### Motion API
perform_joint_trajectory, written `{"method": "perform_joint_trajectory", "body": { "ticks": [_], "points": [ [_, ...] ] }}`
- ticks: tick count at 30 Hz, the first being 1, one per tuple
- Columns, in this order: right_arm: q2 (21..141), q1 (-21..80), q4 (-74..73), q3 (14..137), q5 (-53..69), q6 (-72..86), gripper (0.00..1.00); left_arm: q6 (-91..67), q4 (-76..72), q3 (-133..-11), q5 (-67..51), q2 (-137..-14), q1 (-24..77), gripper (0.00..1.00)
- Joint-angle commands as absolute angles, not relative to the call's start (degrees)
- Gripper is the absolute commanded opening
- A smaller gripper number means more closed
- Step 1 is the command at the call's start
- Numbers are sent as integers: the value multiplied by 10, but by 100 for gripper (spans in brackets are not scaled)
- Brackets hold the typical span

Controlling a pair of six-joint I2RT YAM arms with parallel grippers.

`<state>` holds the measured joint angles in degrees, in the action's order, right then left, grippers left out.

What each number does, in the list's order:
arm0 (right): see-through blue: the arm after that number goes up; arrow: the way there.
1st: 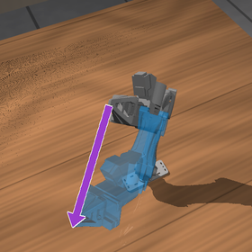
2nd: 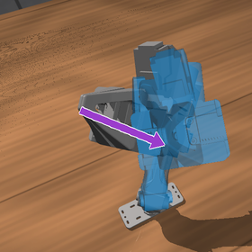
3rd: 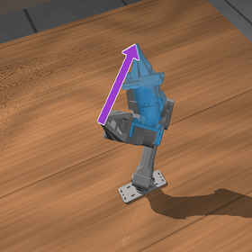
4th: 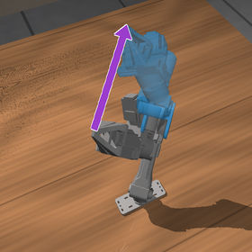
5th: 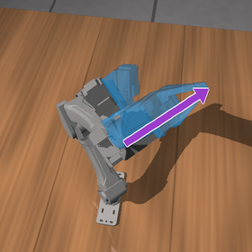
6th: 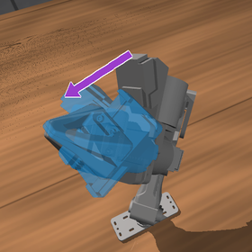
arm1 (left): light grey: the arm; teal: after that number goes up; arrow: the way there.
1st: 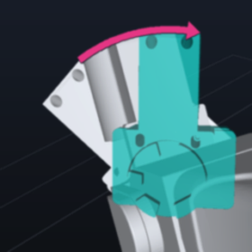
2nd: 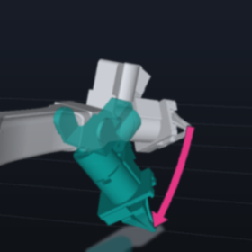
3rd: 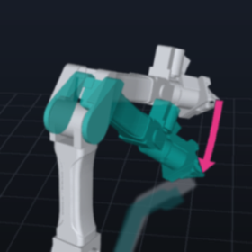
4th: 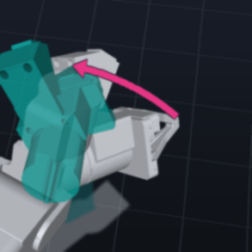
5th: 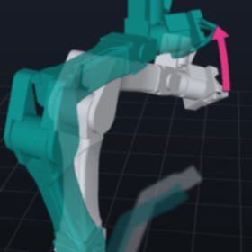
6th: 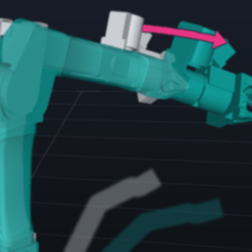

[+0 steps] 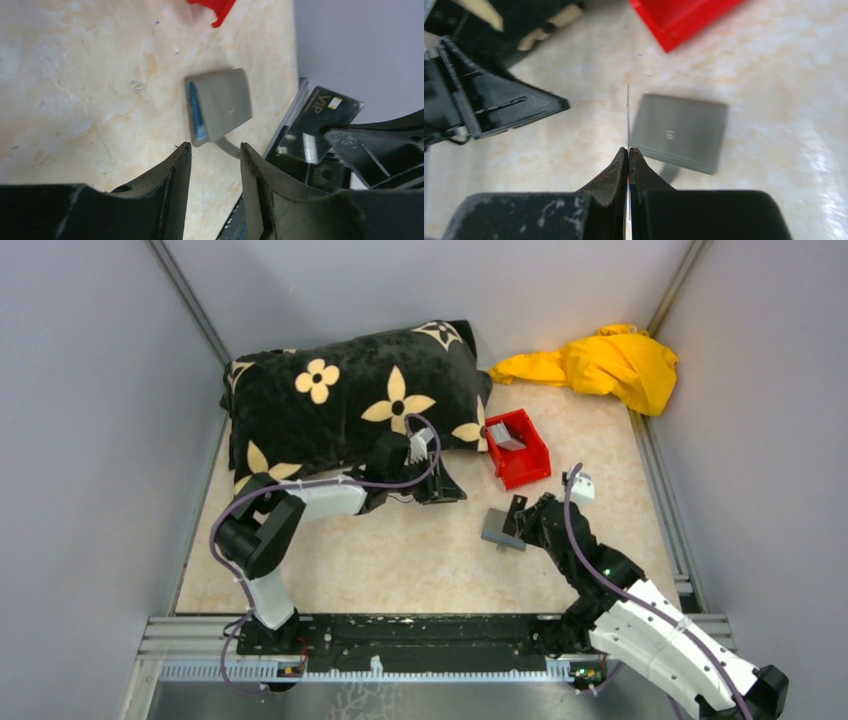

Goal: Put the credit cards into the card holder
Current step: Adjust the card holder at the center of the board.

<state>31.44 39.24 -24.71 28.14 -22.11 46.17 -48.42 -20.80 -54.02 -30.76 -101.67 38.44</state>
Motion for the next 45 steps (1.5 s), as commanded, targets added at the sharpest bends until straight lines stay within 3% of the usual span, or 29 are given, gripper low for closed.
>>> {"method": "perform_joint_trajectory", "body": {
  "ticks": [1, 14, 22, 33, 45],
  "points": [
    [303, 390, -327, 276, -328, 488, 0, -412, -117, -574, -271, -1062, 408, 47],
    [347, 390, -424, 293, -466, 568, 0, -400, -121, -612, -274, -1146, 438, 43],
    [415, 387, -346, 274, -502, 603, 0, -397, -122, -621, -274, -1162, 446, 41],
    [476, 304, -188, 235, -439, 557, 0, -397, -122, -616, -273, -1165, 448, 39],
    [544, 299, -39, 228, -350, 502, 0, -405, -134, -562, -258, -1127, 457, 37]
  ]
}}
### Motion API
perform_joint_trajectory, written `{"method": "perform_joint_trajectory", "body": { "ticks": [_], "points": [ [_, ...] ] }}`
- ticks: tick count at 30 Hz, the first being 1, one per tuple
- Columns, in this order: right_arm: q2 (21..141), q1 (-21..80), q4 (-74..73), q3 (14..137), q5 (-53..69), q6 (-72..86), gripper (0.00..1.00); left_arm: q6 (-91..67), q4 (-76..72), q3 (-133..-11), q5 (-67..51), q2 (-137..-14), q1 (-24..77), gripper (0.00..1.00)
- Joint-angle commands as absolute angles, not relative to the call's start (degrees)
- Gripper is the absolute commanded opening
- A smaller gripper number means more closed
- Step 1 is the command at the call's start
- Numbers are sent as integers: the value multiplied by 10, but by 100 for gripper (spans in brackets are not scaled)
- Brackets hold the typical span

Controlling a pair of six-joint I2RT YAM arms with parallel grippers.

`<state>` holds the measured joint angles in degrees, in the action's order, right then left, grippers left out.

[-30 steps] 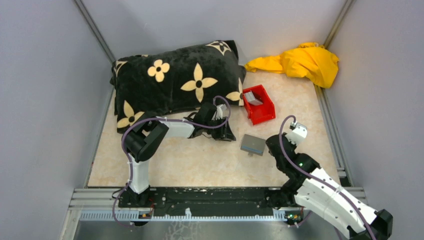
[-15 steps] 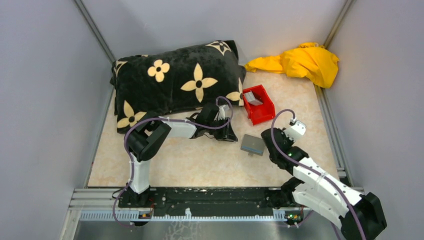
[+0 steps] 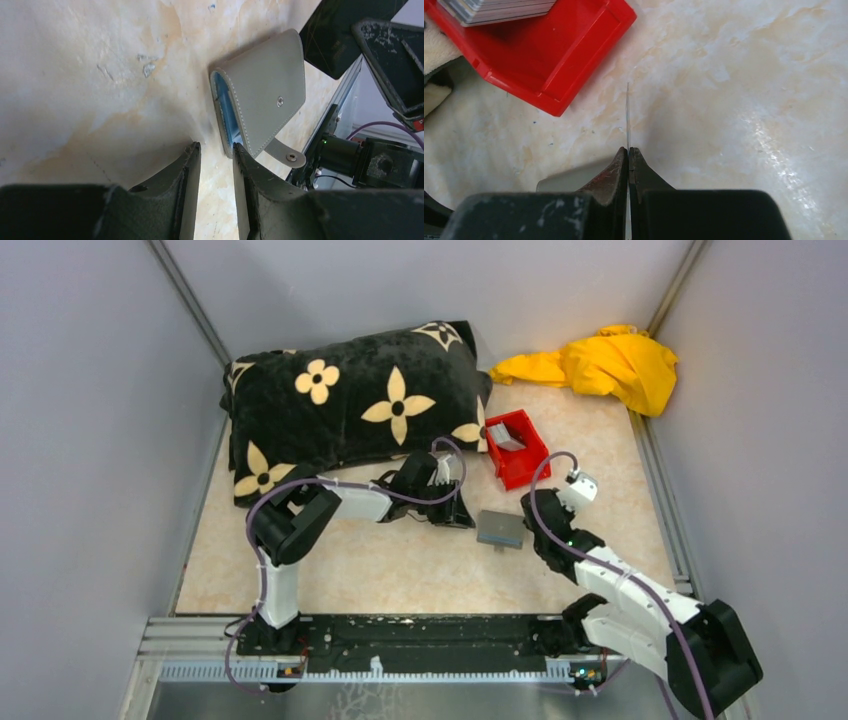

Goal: Put the credit cards into the card holder
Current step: Adjust the card holder at the center of the board.

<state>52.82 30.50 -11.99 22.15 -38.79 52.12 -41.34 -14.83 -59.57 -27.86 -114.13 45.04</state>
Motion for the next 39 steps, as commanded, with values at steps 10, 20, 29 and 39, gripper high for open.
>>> {"method": "perform_joint_trajectory", "body": {
  "ticks": [10, 20, 29, 39],
  "points": [
    [598, 299, 40, 236, -280, 486, 0, -424, -147, -472, -226, -1053, 473, 37],
    [669, 310, 124, 253, -216, 480, 0, -443, -146, -426, -202, -1000, 493, 37],
    [703, 343, 149, 274, -214, 482, 0, -459, -143, -431, -190, -1000, 533, 37],
    [580, 353, 64, 293, -288, 414, 0, -458, -67, -444, -139, -930, 552, 37]
  ]
}}
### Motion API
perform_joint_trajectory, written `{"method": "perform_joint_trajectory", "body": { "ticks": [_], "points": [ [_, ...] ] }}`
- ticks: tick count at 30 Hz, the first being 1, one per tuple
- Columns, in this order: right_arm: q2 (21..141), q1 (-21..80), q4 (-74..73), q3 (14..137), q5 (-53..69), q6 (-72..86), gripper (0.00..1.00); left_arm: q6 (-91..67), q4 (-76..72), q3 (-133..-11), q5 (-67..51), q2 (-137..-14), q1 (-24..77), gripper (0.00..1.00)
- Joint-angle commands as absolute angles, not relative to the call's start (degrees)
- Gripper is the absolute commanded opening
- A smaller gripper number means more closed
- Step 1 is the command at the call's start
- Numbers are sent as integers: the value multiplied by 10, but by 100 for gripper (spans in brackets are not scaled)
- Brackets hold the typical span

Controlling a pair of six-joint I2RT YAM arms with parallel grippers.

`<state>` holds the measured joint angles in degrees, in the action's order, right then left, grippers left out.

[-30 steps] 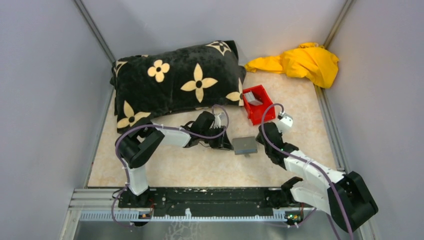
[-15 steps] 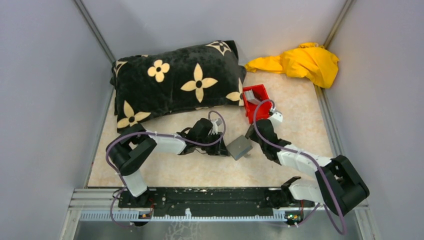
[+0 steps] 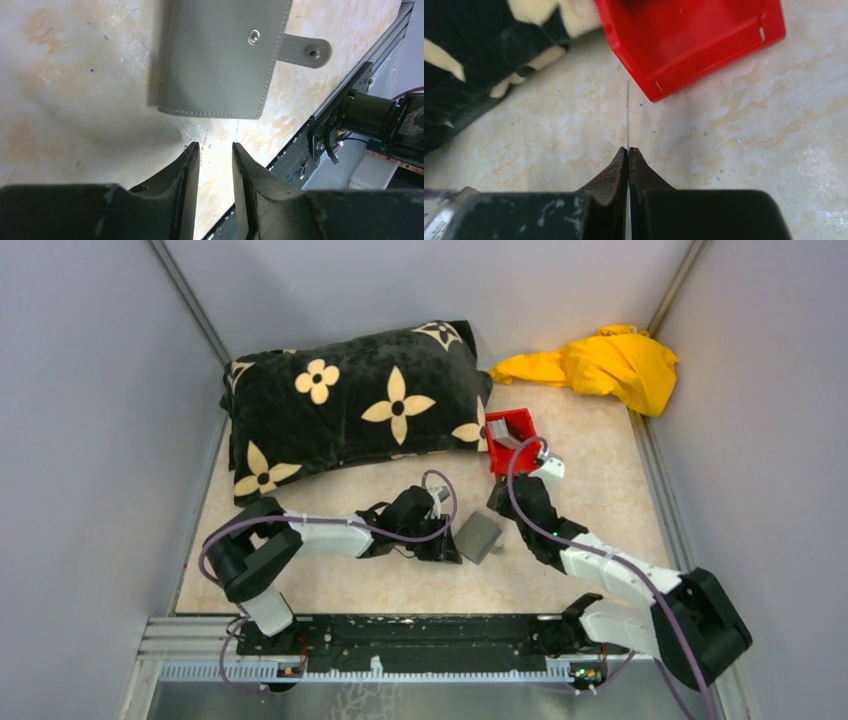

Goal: Put the credit cards into the card holder
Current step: Adjust the card holder at the center of the board.

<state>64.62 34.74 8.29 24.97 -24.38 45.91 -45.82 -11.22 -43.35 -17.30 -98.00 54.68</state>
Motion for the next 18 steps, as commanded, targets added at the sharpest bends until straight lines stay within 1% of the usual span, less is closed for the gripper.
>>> {"method": "perform_joint_trajectory", "body": {
  "ticks": [1, 5, 9, 13, 18],
  "points": [
    [567, 353, 53, 297, -291, 407, 0, -457, -60, -445, -134, -919, 552, 37],
    [523, 353, 9, 308, -284, 396, 0, -452, -31, -451, -100, -878, 552, 37],
    [480, 366, -33, 299, -268, 423, 0, -424, -8, -468, -44, -861, 552, 38],
    [437, 401, -76, 279, -267, 464, 0, -383, 2, -496, -12, -885, 549, 38],
    [392, 446, -123, 259, -272, 508, 0, -360, 2, -534, -26, -937, 531, 38]
  ]
}}
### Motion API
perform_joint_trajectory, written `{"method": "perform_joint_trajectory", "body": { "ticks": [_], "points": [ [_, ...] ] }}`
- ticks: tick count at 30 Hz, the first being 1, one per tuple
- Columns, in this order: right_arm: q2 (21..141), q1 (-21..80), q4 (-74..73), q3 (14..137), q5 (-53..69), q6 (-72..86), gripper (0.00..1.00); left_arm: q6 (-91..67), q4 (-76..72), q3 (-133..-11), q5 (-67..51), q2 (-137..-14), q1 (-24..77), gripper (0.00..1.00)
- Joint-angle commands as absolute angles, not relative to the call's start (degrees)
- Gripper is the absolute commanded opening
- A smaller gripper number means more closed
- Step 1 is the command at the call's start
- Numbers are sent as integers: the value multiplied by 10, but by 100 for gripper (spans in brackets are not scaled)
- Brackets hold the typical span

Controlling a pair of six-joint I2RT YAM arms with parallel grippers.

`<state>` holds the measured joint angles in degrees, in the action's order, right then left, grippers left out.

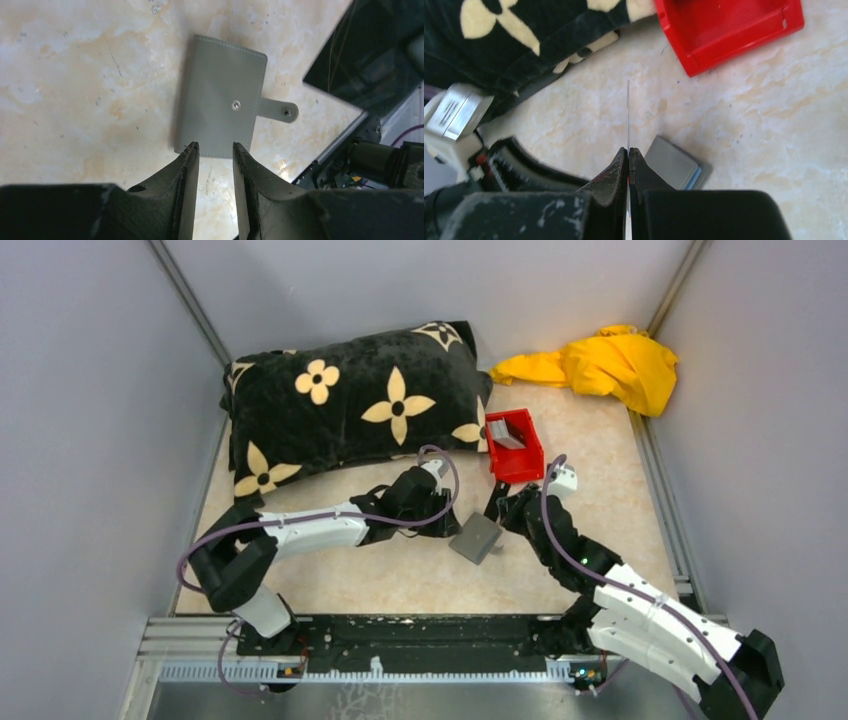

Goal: Put the credit cards into the card holder
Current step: Adjust the card holder at the center of the board, then open the card holder at the center of the board.

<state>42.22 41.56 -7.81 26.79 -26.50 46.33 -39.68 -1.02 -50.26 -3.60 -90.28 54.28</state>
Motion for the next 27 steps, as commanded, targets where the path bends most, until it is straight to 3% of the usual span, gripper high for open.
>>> {"method": "perform_joint_trajectory", "body": {
  "ticks": [1, 8, 27],
  "points": [
    [388, 457, -133, 255, -276, 518, 0, -356, -2, -540, -32, -947, 528, 38],
    [397, 515, -147, 221, -285, 585, 0, -347, -12, -568, -62, -1000, 504, 37],
    [331, 531, -210, 141, -289, 708, 0, -360, -39, -546, -109, -1024, 489, 35]
  ]
}}
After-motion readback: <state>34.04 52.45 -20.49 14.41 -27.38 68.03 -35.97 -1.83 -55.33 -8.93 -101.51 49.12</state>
